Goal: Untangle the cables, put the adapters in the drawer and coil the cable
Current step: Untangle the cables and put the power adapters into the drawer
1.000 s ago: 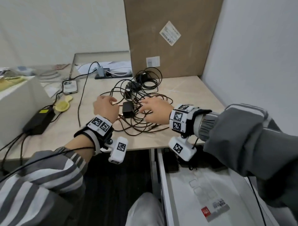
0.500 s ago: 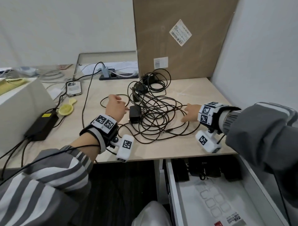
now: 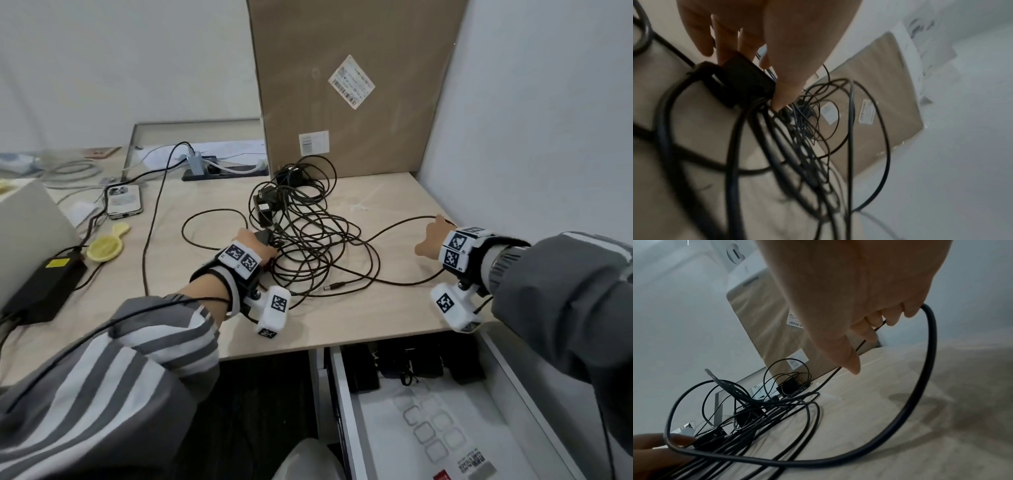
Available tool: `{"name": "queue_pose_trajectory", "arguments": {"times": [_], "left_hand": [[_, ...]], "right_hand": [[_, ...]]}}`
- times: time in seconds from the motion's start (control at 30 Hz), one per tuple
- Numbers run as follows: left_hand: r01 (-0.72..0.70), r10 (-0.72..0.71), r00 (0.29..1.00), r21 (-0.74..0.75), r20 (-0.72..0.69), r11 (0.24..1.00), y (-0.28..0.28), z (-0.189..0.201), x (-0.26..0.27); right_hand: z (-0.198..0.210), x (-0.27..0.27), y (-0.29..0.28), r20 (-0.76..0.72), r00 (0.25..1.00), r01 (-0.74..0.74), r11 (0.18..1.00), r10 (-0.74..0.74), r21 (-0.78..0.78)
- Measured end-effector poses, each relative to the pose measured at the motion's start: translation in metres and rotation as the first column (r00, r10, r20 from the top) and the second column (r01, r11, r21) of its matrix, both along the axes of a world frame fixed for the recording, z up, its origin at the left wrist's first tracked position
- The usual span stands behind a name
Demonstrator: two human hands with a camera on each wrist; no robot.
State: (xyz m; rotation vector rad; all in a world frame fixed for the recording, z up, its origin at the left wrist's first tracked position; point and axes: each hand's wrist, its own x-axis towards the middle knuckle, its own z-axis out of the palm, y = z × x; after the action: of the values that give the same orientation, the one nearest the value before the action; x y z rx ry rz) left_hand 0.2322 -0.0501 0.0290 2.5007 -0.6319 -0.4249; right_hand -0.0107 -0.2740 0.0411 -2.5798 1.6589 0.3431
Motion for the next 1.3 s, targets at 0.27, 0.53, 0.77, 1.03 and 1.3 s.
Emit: {"name": "queue_pose_trajectory", "arguments": {"times": [0.27,0.53,0.77,1.03,1.3], "left_hand": [[-0.18,0.136,0.983,-0.531,-0.121,0.828,0.025,0.056,0.019],[-0.087,0.273,0.953,-0.736,0.136,0.671,0.049,0.15,0.024],[0.169,0.193,0.912,-0.759,0.363,0.628,0.043,0.22,-0.002],[0.338,0.017,0.917,-0.803,0.397,0.491,0.027,0.262,-0.047],[0.262,-0.106,0.965,-0.914,0.24,0.309,0.031,0.282,-0.066]], "right_hand": [[-0.002,0.005,0.005,0.068,0.992,-0.111,0.994,0.109,0.023],[0.015,-0.002,0.008,0.123,0.991,-0.065,0.996,0.057,0.058],[0.044,0.014,0.04,0.171,0.976,-0.156,0.982,0.137,0.107],[0.155,0.052,0.127,0.767,0.466,-0.605,0.791,0.442,-0.088],[0.151,0.103,0.176,0.79,0.465,-0.764,0.632,0.399,0.13]]}}
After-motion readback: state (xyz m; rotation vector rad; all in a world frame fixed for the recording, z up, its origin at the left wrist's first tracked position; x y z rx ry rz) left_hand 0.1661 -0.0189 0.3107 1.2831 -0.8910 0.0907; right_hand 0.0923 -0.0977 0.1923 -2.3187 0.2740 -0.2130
